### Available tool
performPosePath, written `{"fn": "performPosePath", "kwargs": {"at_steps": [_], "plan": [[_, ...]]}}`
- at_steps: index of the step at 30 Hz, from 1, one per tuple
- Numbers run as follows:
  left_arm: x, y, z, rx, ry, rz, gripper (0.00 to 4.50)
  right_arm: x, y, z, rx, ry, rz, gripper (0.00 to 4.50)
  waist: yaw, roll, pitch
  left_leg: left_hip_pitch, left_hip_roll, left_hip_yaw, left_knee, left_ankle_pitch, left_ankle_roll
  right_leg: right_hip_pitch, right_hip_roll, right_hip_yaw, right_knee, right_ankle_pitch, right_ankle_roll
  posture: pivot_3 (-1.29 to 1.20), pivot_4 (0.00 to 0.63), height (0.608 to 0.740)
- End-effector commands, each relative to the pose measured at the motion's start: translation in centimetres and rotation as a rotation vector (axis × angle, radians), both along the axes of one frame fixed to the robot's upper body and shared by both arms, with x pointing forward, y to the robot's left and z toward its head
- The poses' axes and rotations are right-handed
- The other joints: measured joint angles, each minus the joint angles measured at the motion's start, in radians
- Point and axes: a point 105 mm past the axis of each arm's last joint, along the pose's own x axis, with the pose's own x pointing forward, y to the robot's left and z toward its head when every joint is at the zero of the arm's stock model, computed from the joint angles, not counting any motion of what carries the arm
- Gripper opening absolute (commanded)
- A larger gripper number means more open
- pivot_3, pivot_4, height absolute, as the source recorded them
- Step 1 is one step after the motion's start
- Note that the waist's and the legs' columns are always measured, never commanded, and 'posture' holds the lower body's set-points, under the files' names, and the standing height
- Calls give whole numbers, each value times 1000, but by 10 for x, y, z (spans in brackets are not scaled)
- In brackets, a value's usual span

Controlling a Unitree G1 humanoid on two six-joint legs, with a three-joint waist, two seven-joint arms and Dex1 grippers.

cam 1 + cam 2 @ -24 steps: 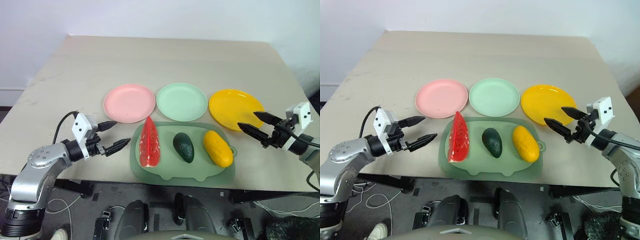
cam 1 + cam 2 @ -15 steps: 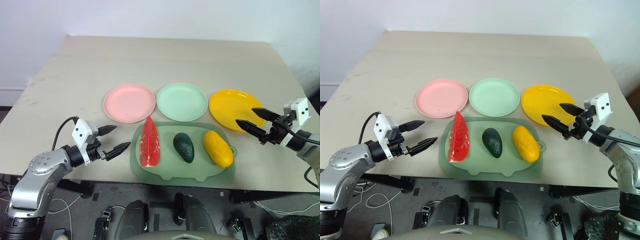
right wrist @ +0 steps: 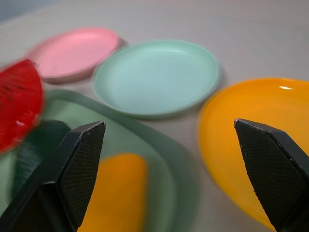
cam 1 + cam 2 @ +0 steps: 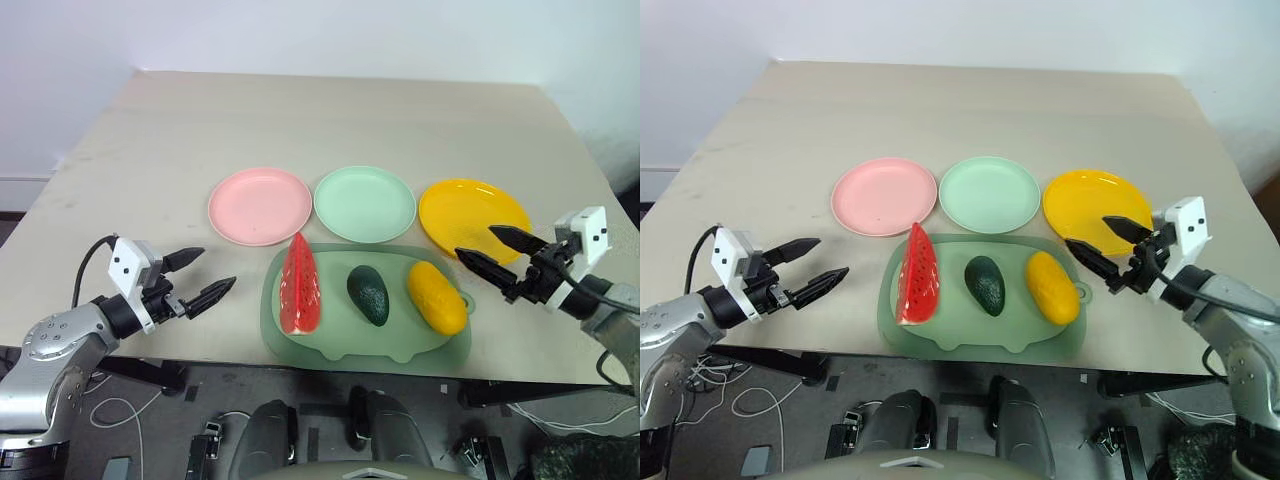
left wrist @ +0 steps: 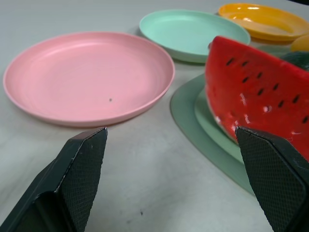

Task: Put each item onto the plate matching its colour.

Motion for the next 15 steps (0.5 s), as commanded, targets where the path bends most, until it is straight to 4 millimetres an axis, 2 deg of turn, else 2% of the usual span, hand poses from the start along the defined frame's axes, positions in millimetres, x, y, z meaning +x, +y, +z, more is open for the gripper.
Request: {"fn": "performPosePath", "kwargs": {"at_steps": [1,5,7,15], "plan": [[1,-5,7,-16,-19,-39,4446,-8,8,17,-14,-56,-14,4500,-1,0,0,0,0,0,0,0,0,0,0,0,0,0,0,0,150,740],[5,-9,2,-6,-14,-65,4446,-13,13,15,-37,-28,-51,4500,-2,0,0,0,0,0,0,0,0,0,0,0,0,0,0,0,150,740],[6,-12,1,-4,-19,-72,4446,-18,23,15,-30,-20,-24,4500,-2,0,0,0,0,0,0,0,0,0,0,0,0,0,-1,0,150,740],[1,-19,-3,-5,-8,-114,4446,-23,43,3,-103,76,-49,4500,-2,0,0,0,0,0,0,0,0,0,0,0,0,-1,-3,0,150,740]]}}
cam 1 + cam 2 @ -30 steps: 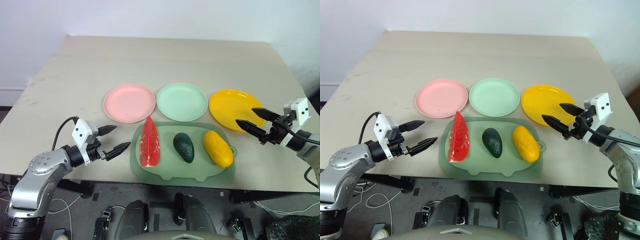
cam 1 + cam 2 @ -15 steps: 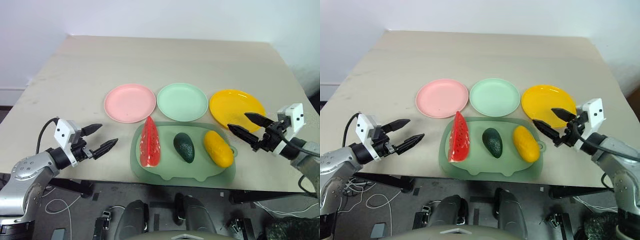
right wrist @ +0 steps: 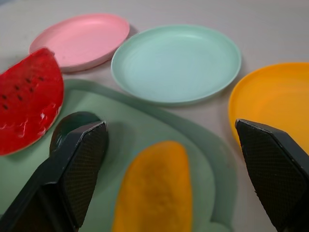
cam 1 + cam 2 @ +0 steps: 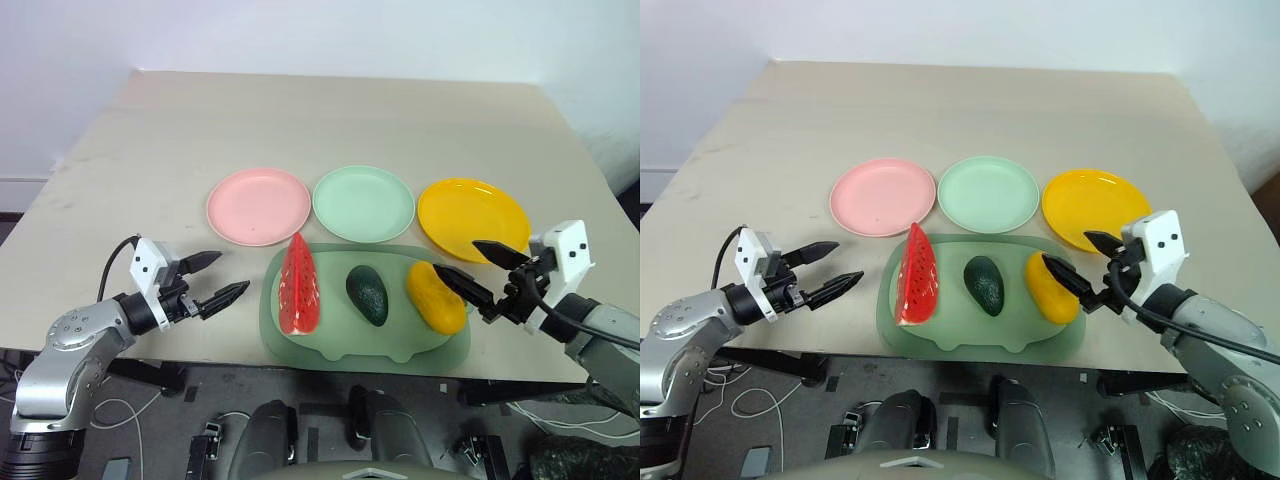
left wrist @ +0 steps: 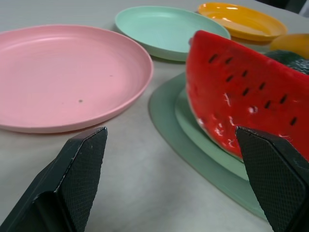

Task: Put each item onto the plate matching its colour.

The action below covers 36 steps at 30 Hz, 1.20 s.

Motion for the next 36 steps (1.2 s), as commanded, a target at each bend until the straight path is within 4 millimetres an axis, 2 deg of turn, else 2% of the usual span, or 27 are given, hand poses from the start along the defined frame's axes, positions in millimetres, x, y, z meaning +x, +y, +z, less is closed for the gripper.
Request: {"fn": "performPosePath", "kwargs": {"at_steps": [1,11,16,23,26,28,29,31,34,36], "plan": [[-3,-4,7,9,-38,-26,4446,-4,11,0,-57,11,4,4500,0,0,0,0,0,0,0,0,0,0,0,0,0,0,0,0,150,740],[-4,-16,6,-9,-33,-59,4446,1,14,-33,-137,156,-48,4500,0,0,0,-1,0,0,0,0,0,-1,0,0,0,0,0,0,150,740],[-6,-17,7,-9,-38,-55,4446,10,20,-48,-154,201,-55,4500,-1,0,0,-1,0,0,0,0,0,-1,0,0,0,0,0,0,150,740],[-10,-20,6,2,-51,-33,4446,25,19,-61,-272,212,-52,4500,0,0,0,-1,0,0,0,0,0,-1,0,0,0,0,0,0,150,740],[-12,-18,7,-1,-55,-16,4500,25,17,-57,-291,191,-39,3940,0,0,0,-2,0,0,0,0,0,-1,0,0,-1,0,0,0,150,740],[-12,-16,7,-3,-55,-9,4500,25,16,-50,-296,173,-30,3294,0,0,0,-2,0,0,0,0,0,-2,0,0,0,0,0,0,150,740],[-12,-16,8,-4,-56,-7,4500,27,16,-42,-293,147,-23,3126,0,0,0,-2,0,0,0,0,0,-2,0,0,0,0,0,0,150,740],[-11,-16,9,-8,-61,-1,4500,37,12,-22,-240,87,-43,3118,-1,0,0,-2,0,0,0,0,0,-2,0,0,0,0,0,0,150,740],[-9,-17,11,-16,-68,7,4500,51,0,-5,-238,36,-100,3118,-1,0,0,-2,0,0,0,0,0,-2,0,0,0,0,0,0,150,740],[-7,-19,13,-30,-75,13,4500,72,-19,6,-274,0,-172,3118,-1,0,0,-2,0,0,0,0,0,-2,0,0,0,0,0,0,150,740]]}}
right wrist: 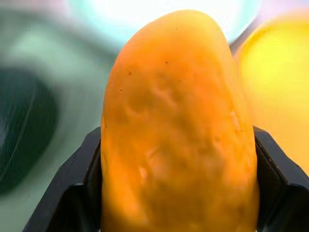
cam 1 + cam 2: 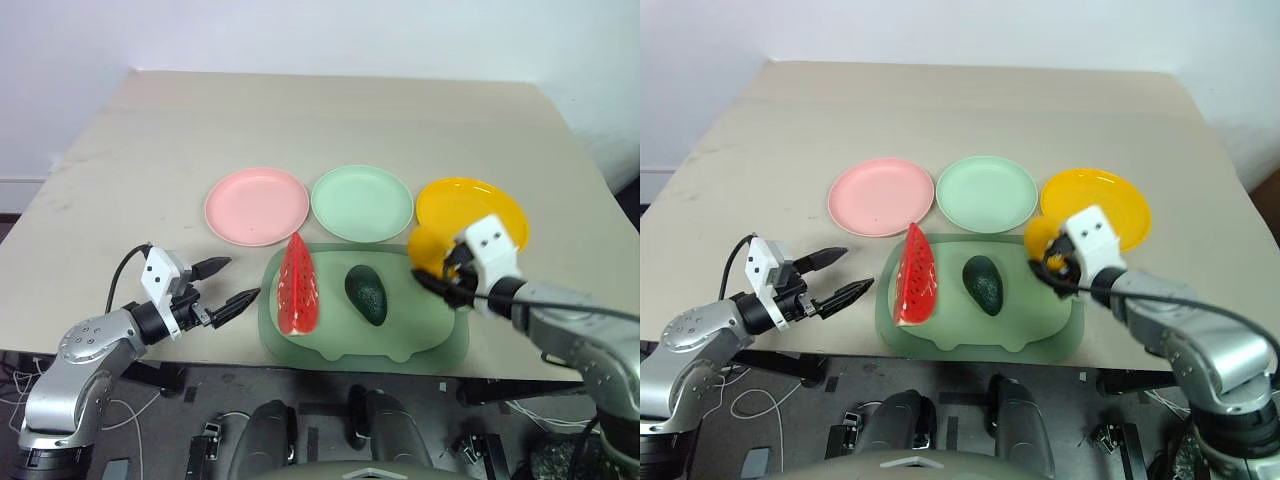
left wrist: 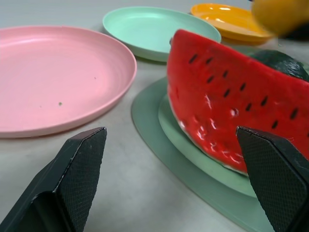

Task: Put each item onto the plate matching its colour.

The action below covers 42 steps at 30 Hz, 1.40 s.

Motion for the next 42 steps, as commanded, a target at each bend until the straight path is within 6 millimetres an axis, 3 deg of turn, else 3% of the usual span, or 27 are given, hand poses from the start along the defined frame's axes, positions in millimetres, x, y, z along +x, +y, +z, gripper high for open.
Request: {"fn": "performPosePath", "kwargs": {"at_steps": [1,5,9,10,13,17,23,27,30,33,39,42], "plan": [[2,-4,16,-21,-62,-2,4500,30,-30,19,-57,-84,-108,3118,1,0,0,0,0,0,0,0,0,0,0,0,0,0,0,0,150,740],[5,-7,19,-22,-76,1,4500,73,-63,9,-168,-90,-199,3118,-1,0,0,0,-2,1,0,0,0,0,-1,0,0,0,0,0,150,740],[6,-6,21,-20,-89,19,4500,90,-82,-1,-230,-75,-223,3118,-1,0,0,-1,-3,1,-1,0,0,-1,0,0,0,2,3,0,150,740],[5,-5,22,-20,-91,27,4500,92,-84,-2,-236,-72,-213,3468,-1,0,0,-1,-3,1,-1,0,0,-1,0,0,0,2,3,0,150,740],[3,-3,22,-20,-92,41,4500,93,-84,3,-229,-79,-179,4389,-3,0,0,-1,-2,2,-1,0,1,-1,-1,0,0,2,3,0,150,740],[0,-4,21,-24,-88,52,4500,87,-79,22,-265,-145,-139,4454,-3,1,1,0,-1,2,-1,0,1,-1,0,1,0,2,3,0,150,740],[2,-3,21,-28,-86,55,4500,59,-76,64,-357,-283,-77,4454,3,1,1,-2,-1,1,-1,0,1,-1,-1,0,0,2,4,0,150,740],[4,-5,21,-22,-88,39,4500,24,-29,78,-183,-288,136,4454,-1,1,1,-1,0,1,0,-1,1,-1,0,0,-1,2,4,0,150,740],[3,-9,23,4,-90,-11,4500,-1,12,60,66,-143,257,4454,-5,1,1,0,1,1,-1,-1,1,-1,2,0,0,2,3,0,150,740],[-3,-14,20,42,-68,-77,4500,-19,41,37,147,-14,324,4454,-1,1,1,0,2,0,-1,-1,1,-1,1,0,0,2,3,0,150,740],[-14,-17,26,82,-56,-150,4500,-37,75,14,206,94,363,4454,0,2,1,-1,0,1,0,-1,2,-1,-1,1,0,0,0,0,150,740],[-17,-20,28,99,-61,-169,4500,-39,82,5,195,135,367,4454,-1,2,1,-1,0,1,0,-1,2,-1,-1,1,0,0,0,0,150,740]]}}
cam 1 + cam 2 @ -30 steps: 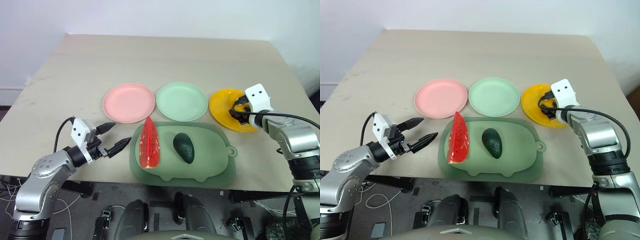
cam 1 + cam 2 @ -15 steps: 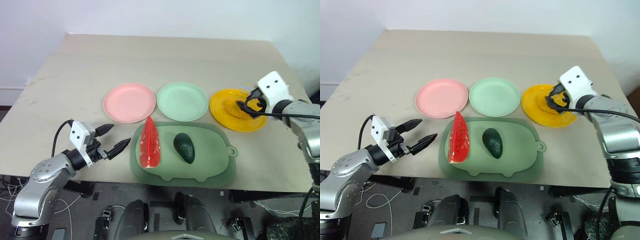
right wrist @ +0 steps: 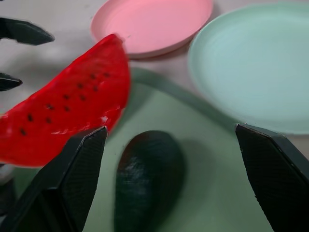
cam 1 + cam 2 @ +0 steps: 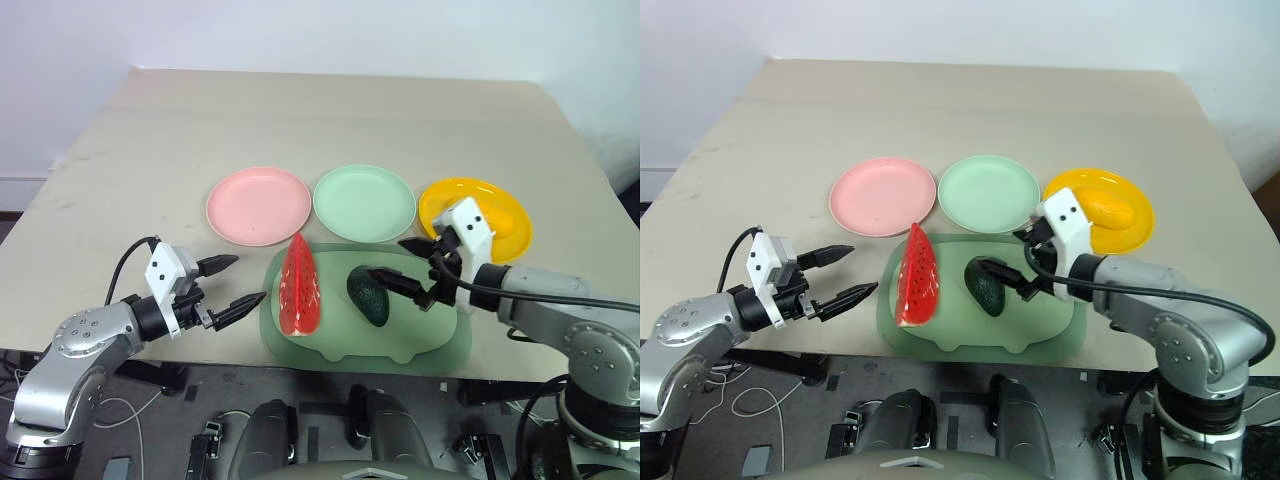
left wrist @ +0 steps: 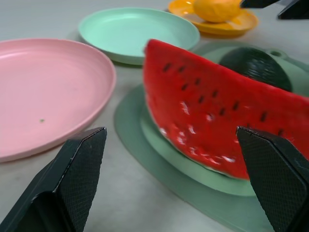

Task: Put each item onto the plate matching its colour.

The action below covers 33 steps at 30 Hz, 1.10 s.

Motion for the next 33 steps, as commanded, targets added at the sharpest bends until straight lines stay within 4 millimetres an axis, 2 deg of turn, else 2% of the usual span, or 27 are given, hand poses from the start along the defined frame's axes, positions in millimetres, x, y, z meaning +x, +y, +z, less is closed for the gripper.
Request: {"fn": "performPosePath", "kwargs": {"at_steps": [1,11,28,32,33], "plan": [[-5,-6,12,10,-42,-36,4500,-5,6,-1,-27,-6,14,4454,0,0,0,0,0,0,0,0,0,0,0,0,0,0,0,0,150,740],[-13,-10,13,26,-48,-47,4500,5,18,-36,-163,57,40,4454,-2,0,0,0,0,0,0,0,0,0,0,0,0,0,0,0,150,740],[-16,-9,12,18,-57,-9,4500,29,22,-48,-208,-2,59,4454,-1,0,0,0,0,0,0,0,0,0,0,0,0,0,0,0,150,740],[-15,-7,13,21,-62,3,4500,36,18,-35,-191,-45,50,3206,-2,0,0,0,0,0,0,0,0,0,0,0,0,0,0,0,150,740],[-16,-7,13,20,-62,4,4500,37,17,-29,-182,-59,49,3151,-2,0,0,0,0,0,0,0,0,0,0,0,0,0,0,0,150,740]]}}
